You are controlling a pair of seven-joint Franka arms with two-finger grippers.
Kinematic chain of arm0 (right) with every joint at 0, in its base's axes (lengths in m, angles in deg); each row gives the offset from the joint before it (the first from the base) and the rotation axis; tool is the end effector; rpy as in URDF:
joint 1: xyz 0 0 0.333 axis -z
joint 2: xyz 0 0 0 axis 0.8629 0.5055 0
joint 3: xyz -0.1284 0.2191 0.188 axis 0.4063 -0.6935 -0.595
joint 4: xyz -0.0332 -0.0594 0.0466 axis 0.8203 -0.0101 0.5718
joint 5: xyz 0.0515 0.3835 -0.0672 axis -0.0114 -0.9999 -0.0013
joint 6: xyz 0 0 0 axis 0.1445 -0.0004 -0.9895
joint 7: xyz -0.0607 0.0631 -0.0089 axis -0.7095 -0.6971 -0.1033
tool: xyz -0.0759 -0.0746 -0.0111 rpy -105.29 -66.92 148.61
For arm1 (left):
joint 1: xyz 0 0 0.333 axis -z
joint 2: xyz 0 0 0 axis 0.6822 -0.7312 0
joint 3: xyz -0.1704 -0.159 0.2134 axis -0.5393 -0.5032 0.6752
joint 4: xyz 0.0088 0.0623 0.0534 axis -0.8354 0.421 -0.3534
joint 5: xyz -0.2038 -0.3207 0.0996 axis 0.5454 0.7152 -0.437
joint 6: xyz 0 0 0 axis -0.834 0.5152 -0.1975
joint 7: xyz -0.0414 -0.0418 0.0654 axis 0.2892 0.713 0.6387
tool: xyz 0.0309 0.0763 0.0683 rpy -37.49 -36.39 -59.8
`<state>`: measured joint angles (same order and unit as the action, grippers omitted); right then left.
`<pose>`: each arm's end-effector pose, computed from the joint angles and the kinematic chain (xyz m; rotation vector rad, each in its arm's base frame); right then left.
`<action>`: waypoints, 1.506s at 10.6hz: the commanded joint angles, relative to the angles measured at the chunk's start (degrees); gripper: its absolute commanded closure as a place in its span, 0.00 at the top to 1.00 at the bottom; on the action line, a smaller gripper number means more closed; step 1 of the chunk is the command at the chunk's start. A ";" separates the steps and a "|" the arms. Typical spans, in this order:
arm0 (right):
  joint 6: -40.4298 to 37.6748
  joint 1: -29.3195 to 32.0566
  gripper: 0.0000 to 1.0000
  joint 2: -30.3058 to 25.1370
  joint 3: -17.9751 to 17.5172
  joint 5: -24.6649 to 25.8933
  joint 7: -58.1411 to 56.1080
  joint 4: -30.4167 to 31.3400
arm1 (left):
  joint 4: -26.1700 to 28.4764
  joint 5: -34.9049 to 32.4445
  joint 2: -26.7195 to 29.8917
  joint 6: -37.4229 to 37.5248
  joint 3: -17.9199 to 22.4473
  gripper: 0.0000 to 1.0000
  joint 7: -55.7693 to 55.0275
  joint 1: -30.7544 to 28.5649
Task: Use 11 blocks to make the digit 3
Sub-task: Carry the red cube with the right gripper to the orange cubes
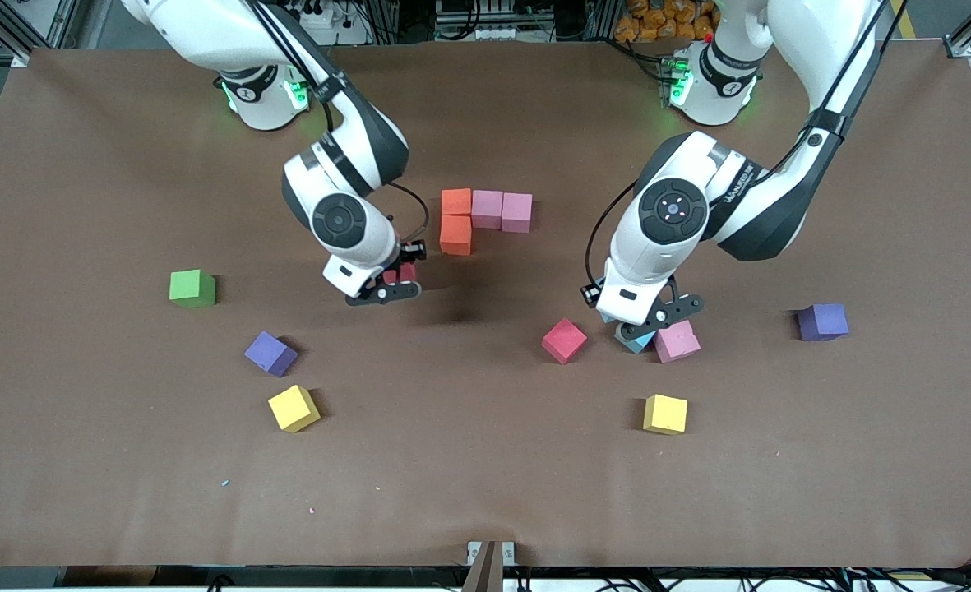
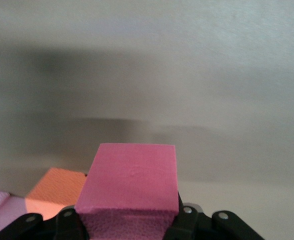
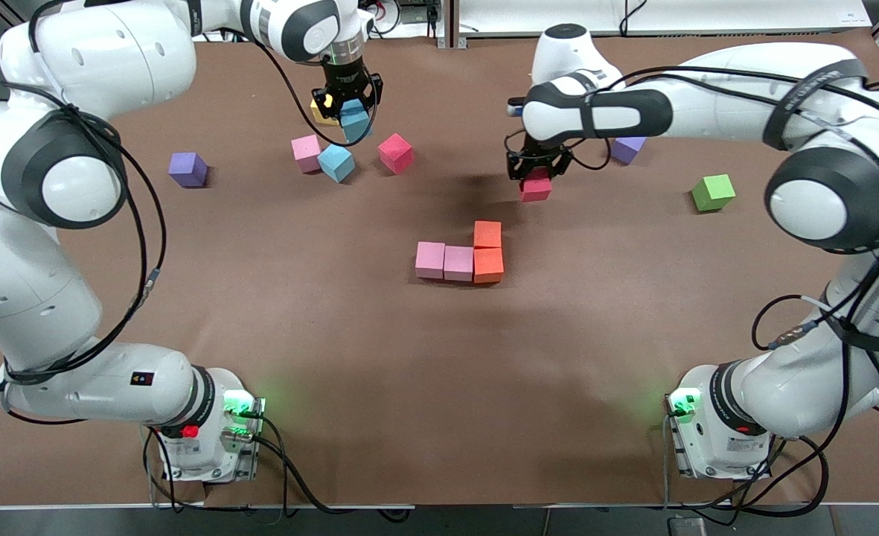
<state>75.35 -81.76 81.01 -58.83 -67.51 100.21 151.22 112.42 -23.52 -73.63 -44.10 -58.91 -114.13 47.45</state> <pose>0.5101 0.3588 0.2626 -3.0708 -0.1497 0.3924 0.5692 -0.3277 0.3728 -3.0311 -0.5798 0.1122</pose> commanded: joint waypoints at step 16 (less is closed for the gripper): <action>4.39 -7.58 0.00 12.82 -0.50 0.48 15.37 -9.46 | 0.50 -0.11 -1.84 3.13 -0.13 0.00 -2.70 0.48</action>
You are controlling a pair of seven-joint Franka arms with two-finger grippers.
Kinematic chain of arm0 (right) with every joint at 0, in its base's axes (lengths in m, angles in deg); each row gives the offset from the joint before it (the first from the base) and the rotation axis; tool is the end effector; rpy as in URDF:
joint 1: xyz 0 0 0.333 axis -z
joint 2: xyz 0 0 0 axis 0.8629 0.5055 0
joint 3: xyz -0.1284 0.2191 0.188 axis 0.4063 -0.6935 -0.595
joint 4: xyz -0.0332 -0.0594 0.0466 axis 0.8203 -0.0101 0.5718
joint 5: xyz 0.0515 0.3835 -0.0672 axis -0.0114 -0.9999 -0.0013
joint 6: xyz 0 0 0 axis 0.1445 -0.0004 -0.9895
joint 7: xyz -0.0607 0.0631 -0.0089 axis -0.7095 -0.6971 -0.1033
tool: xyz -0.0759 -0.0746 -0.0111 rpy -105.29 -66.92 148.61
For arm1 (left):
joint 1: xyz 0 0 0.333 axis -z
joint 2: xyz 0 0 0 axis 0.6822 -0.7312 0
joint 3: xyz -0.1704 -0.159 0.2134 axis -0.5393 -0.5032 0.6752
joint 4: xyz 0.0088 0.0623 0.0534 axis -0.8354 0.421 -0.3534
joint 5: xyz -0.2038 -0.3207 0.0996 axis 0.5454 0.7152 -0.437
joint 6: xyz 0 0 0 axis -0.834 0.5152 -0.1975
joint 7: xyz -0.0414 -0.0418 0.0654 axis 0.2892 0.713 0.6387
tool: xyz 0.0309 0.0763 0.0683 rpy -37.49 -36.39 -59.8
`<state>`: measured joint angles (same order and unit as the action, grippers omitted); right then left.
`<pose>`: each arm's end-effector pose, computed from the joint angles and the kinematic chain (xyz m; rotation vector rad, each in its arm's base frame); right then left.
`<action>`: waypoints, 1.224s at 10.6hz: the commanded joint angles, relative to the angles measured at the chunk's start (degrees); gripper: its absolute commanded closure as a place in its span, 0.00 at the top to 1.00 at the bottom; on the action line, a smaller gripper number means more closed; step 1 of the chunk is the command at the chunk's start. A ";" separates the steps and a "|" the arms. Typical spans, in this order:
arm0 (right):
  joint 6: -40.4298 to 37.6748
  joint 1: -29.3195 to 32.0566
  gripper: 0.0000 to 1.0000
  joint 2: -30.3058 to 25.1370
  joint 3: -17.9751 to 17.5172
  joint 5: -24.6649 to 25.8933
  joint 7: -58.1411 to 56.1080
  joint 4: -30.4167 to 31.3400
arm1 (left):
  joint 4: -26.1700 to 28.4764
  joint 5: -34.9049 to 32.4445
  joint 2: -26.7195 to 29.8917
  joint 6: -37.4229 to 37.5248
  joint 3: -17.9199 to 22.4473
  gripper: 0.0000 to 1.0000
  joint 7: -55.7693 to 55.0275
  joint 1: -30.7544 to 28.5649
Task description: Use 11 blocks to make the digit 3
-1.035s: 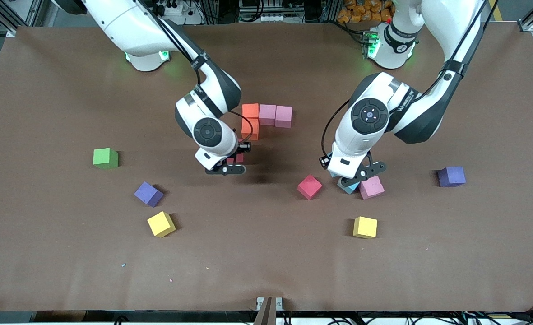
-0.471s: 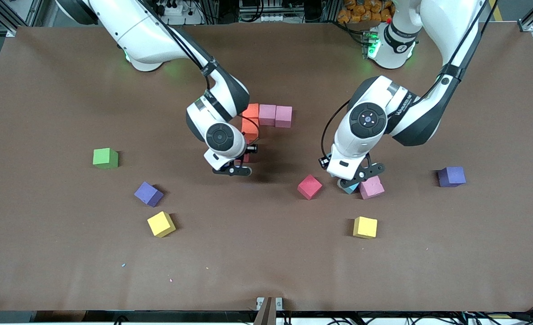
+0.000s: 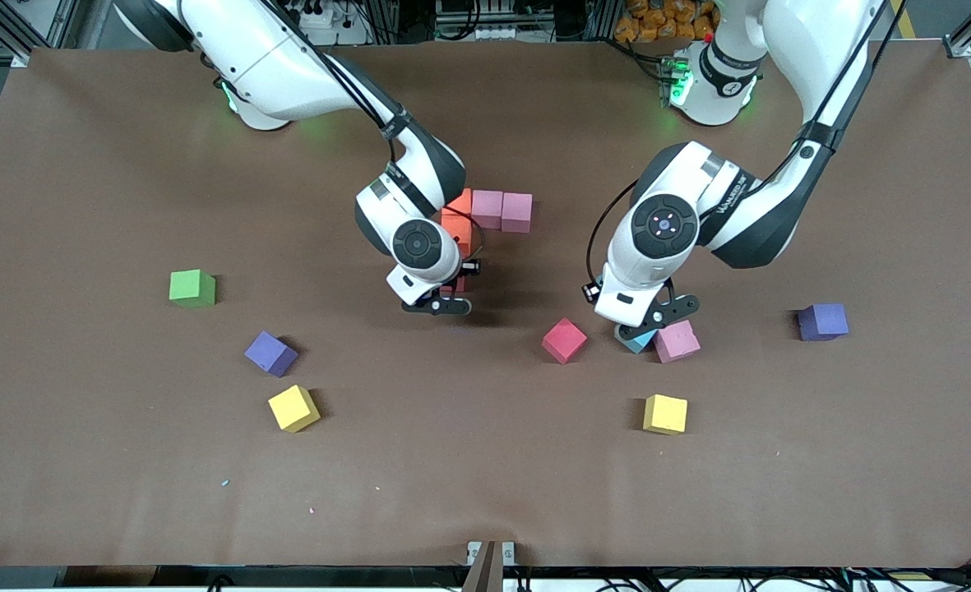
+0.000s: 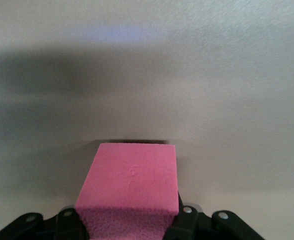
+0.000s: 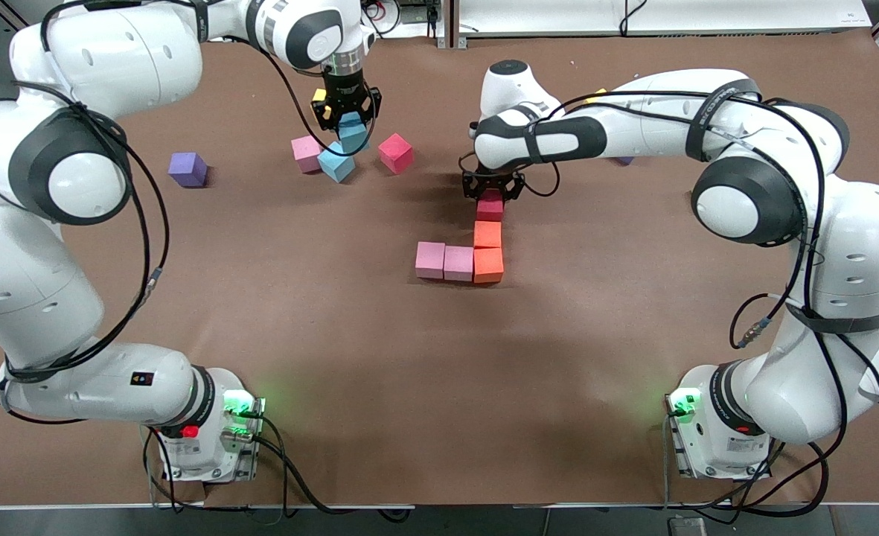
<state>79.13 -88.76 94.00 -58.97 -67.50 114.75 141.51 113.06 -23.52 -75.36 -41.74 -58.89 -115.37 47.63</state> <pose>0.4954 0.4410 0.1922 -3.0735 0.0940 0.4290 0.5625 -0.3261 0.3470 -2.9745 -0.5923 0.2059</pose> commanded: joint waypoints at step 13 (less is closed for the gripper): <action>0.52 -0.58 0.00 -0.25 -1.51 0.20 0.66 2.10 | -0.49 2.16 -1.17 0.86 -0.14 0.00 -1.37 0.30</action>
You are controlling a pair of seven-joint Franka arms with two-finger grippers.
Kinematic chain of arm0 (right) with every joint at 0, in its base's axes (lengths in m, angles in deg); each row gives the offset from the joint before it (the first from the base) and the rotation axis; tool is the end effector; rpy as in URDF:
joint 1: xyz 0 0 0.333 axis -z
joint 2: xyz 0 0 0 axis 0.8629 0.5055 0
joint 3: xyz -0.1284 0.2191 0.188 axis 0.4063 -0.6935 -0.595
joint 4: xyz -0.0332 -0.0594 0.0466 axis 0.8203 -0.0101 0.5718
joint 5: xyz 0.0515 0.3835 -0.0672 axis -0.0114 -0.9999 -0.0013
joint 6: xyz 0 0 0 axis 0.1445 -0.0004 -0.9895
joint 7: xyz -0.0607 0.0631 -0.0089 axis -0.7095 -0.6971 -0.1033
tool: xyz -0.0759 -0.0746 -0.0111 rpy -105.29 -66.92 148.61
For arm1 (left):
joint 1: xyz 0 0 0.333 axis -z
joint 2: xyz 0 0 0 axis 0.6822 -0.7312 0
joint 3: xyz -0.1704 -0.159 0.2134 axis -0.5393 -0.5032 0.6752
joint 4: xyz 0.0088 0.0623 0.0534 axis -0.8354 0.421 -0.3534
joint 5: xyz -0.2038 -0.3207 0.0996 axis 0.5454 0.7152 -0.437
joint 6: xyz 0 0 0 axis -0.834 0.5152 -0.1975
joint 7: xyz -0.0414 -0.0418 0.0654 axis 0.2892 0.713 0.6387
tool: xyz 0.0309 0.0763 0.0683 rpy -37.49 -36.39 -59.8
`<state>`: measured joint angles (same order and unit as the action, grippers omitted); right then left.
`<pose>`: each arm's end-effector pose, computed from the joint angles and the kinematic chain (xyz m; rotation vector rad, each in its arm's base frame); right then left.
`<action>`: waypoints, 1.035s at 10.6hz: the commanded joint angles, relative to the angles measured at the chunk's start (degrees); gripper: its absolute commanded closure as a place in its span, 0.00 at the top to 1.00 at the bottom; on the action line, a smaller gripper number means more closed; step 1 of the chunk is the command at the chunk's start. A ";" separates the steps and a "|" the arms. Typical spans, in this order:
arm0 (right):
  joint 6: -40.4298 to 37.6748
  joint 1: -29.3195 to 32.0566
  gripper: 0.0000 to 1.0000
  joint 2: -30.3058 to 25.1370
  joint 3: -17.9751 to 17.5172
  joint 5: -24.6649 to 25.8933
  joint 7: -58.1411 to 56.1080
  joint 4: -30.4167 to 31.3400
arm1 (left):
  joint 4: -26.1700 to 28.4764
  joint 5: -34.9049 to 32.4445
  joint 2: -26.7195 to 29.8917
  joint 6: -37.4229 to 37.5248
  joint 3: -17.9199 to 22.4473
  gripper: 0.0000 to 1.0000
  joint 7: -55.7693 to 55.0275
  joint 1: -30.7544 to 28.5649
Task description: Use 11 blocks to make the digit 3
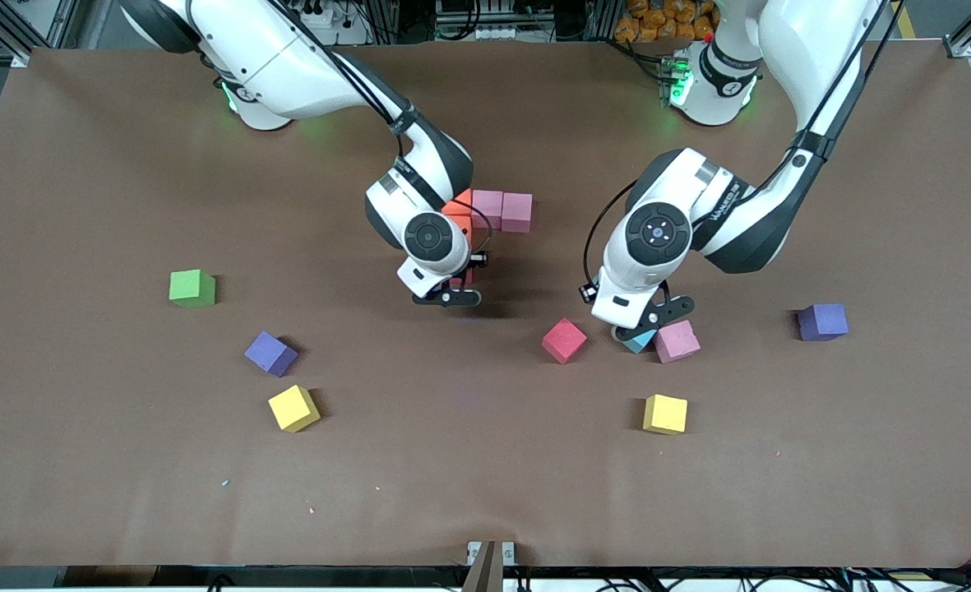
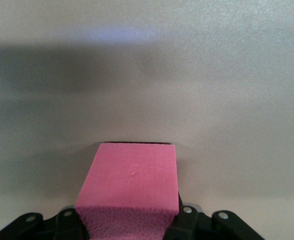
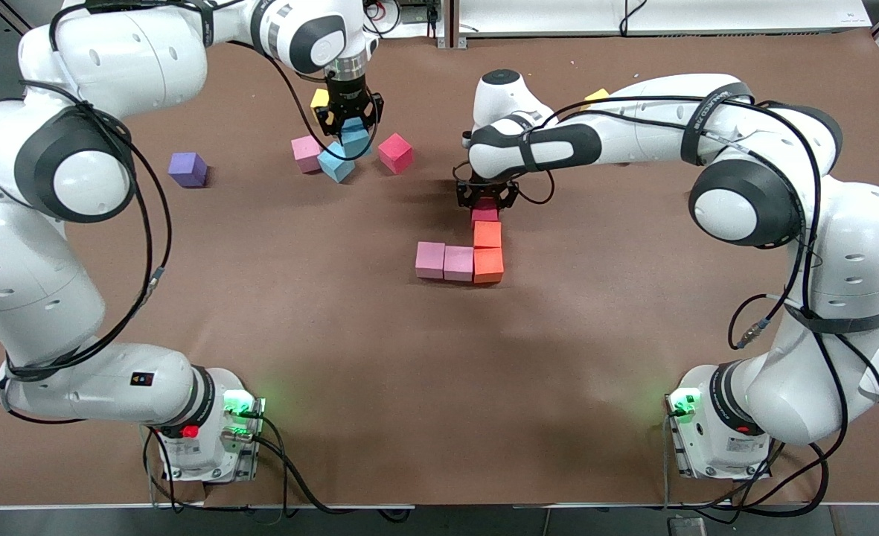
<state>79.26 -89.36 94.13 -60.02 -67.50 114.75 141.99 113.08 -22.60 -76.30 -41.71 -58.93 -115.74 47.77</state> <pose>0.4812 0.4530 0.1894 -3.0703 0.0544 0.4488 0.5608 -0.3287 0.3373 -2.9724 -0.6063 0.2476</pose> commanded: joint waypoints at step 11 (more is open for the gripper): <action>-0.22 1.68 0.00 -0.56 -0.28 0.12 -3.56 1.26 | -0.94 1.34 -0.32 0.83 -0.20 0.00 -1.09 0.34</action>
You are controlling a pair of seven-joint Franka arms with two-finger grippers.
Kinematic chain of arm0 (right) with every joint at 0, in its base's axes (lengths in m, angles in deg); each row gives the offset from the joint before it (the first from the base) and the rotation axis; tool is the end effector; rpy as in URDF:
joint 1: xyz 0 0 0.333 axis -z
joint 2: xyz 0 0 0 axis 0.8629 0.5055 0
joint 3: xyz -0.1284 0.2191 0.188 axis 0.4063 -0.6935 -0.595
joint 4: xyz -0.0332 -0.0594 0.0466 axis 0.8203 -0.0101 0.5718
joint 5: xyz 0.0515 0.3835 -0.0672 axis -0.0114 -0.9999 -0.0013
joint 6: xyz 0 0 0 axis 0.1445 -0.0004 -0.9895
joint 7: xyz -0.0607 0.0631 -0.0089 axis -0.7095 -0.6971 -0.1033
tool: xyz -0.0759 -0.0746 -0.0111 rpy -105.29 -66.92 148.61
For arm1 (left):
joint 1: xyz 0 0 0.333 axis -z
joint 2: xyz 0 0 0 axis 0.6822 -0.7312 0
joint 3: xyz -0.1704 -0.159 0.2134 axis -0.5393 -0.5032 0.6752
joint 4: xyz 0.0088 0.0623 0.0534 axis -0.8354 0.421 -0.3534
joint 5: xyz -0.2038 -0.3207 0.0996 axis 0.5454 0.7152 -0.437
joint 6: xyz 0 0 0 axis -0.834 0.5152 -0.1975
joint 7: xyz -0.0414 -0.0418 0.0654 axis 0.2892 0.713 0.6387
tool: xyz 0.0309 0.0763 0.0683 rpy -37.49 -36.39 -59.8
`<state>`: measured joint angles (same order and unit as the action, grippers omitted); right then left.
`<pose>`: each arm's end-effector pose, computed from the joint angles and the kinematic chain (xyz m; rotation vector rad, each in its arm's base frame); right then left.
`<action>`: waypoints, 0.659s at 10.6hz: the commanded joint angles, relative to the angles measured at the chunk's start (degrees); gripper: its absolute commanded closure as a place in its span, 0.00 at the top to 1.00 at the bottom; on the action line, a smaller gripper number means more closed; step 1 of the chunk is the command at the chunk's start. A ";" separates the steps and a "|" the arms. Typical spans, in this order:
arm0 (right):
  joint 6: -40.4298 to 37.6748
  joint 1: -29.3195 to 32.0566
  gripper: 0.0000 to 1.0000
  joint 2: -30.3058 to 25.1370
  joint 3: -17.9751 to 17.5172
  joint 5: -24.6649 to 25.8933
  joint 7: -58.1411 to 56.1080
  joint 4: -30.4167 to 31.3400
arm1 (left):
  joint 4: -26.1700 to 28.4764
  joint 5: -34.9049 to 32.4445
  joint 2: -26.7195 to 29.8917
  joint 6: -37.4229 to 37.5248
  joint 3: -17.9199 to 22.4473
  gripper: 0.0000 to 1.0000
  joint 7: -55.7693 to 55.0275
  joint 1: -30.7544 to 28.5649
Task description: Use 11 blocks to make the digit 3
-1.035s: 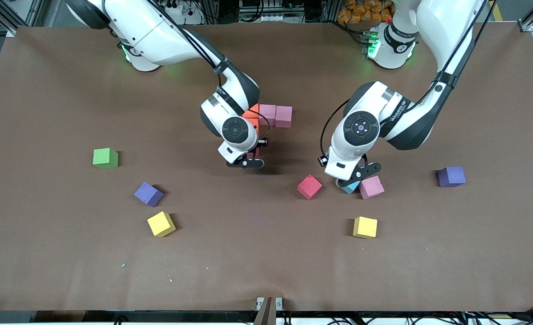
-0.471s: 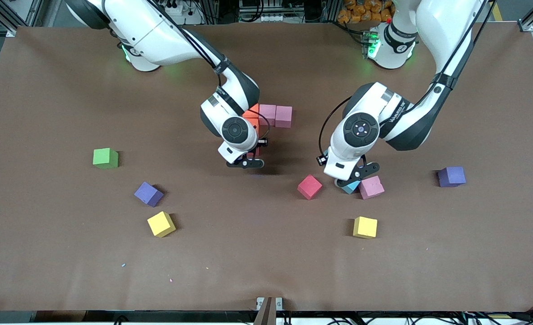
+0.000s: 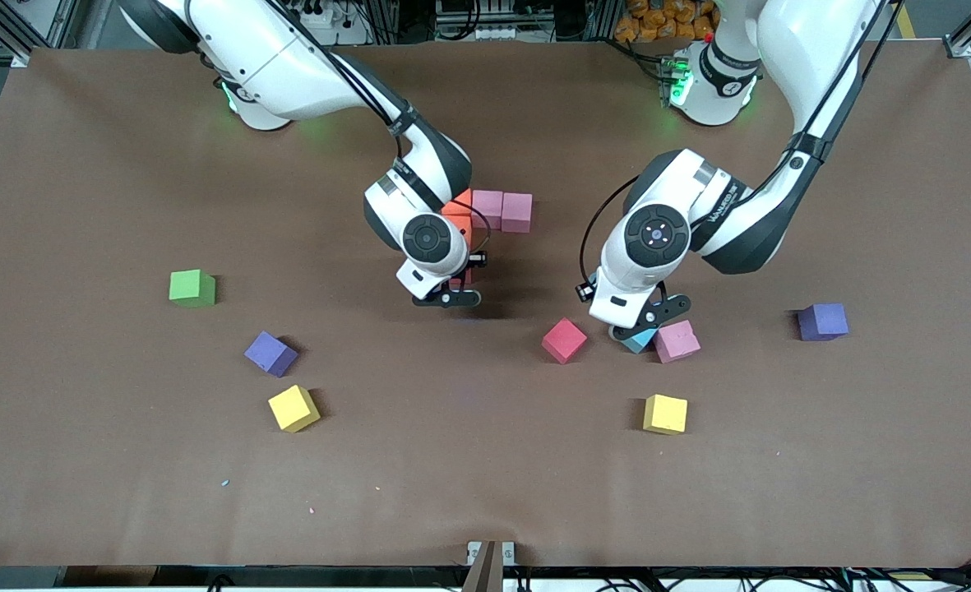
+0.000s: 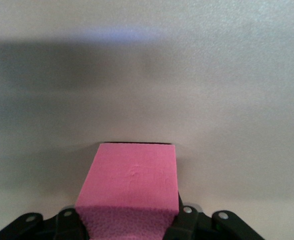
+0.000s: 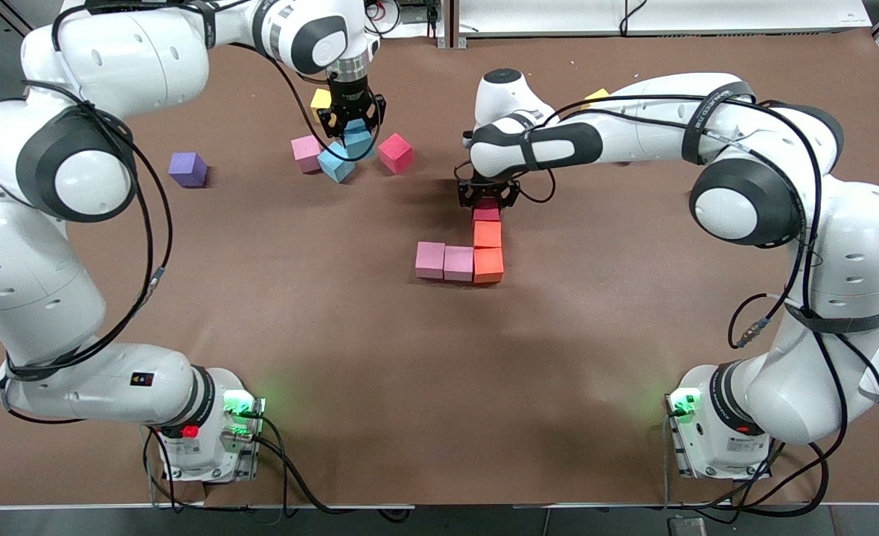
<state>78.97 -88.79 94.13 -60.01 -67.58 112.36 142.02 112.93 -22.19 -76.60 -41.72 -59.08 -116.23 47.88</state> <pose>0.4850 0.4477 0.1888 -3.0653 0.0063 0.4541 0.5598 -0.3316 0.3358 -2.9737 -0.6184 0.2600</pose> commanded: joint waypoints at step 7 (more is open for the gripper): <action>-0.02 0.50 0.00 -0.56 -0.38 -0.59 -1.26 2.02 | -0.71 0.76 0.07 0.83 -0.05 0.00 0.02 0.06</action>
<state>78.91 -88.63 94.12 -60.00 -67.69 112.16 142.07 112.82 -22.19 -76.60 -41.72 -59.09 -116.24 47.88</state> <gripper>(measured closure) 0.445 0.449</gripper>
